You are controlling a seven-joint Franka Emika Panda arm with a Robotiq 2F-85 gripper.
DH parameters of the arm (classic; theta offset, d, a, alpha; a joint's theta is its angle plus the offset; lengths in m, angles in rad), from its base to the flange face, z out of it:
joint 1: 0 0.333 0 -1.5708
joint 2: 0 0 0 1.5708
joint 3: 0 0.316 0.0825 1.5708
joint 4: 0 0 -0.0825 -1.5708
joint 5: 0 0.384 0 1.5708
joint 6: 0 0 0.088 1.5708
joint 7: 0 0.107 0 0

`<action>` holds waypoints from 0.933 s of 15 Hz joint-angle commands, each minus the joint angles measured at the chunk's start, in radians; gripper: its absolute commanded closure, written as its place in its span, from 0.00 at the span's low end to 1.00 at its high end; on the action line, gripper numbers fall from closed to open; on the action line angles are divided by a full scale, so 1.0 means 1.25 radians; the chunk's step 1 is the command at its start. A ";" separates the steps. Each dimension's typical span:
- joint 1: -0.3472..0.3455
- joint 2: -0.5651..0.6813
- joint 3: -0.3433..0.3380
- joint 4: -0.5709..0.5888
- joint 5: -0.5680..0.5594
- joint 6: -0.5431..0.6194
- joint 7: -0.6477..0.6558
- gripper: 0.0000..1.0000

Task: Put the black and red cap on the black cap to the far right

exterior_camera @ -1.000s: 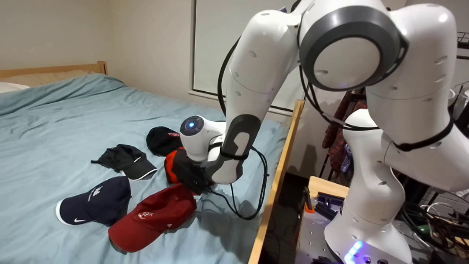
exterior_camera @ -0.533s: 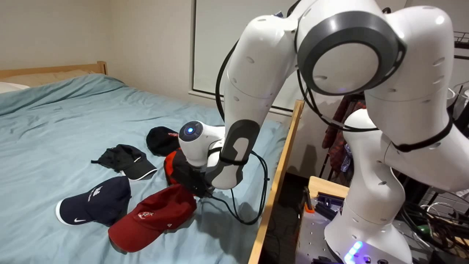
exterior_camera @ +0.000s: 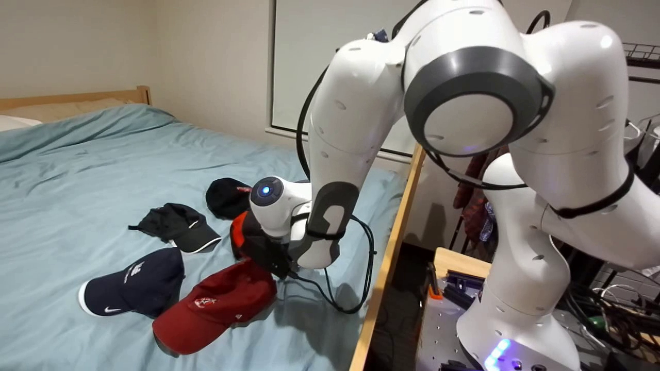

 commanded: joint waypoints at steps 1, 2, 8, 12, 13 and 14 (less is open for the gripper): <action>0.012 0.077 -0.030 0.021 0.016 0.075 0.012 0.00; 0.012 0.089 -0.035 0.020 0.027 0.095 0.009 0.25; 0.073 0.136 -0.092 0.000 0.106 0.141 -0.013 0.60; 0.166 0.145 -0.164 -0.043 0.153 0.149 -0.009 0.84; 0.188 0.147 -0.183 -0.055 0.163 0.152 -0.013 0.91; 0.206 0.148 -0.197 -0.064 0.173 0.154 -0.018 0.93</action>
